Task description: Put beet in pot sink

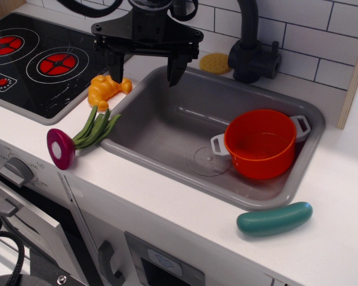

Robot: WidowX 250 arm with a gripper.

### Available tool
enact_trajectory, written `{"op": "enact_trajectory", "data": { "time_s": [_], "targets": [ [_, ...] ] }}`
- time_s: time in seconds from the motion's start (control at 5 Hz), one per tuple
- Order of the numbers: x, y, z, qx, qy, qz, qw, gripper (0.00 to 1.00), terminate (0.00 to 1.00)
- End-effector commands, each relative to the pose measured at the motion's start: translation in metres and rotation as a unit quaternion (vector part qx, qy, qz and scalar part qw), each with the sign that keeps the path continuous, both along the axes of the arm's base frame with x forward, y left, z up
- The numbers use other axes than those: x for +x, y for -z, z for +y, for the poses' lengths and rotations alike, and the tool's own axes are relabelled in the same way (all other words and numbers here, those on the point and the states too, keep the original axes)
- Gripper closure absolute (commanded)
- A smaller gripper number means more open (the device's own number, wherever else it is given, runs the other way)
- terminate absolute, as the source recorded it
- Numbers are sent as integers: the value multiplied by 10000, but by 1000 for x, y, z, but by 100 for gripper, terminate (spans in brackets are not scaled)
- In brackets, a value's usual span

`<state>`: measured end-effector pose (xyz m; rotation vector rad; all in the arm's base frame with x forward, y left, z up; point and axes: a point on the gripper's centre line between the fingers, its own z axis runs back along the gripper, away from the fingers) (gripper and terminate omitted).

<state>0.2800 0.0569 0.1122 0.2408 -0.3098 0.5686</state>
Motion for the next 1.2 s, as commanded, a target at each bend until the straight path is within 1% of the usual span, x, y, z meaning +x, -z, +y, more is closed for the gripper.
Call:
{"op": "enact_trajectory", "data": {
  "time_s": [0.0, 0.2, 0.4, 0.6, 0.8, 1.0],
  "targets": [
    [0, 0, 0, 0, 0, 0, 10000, 0, 0],
    [-1, 6, 14, -1, 816, 83, 9966, 0, 0],
    [-6, -1, 29, 104, 1152, 37, 9933, 0, 0],
    [-10, 1, 44, -98, 1505, 230, 9883, 0, 0],
    [-20, 8, 52, -711, 1939, 350, 9778, 0, 0],
    [-24, 13, 59, -1012, 2221, 615, 9678, 0, 0]
  ]
}}
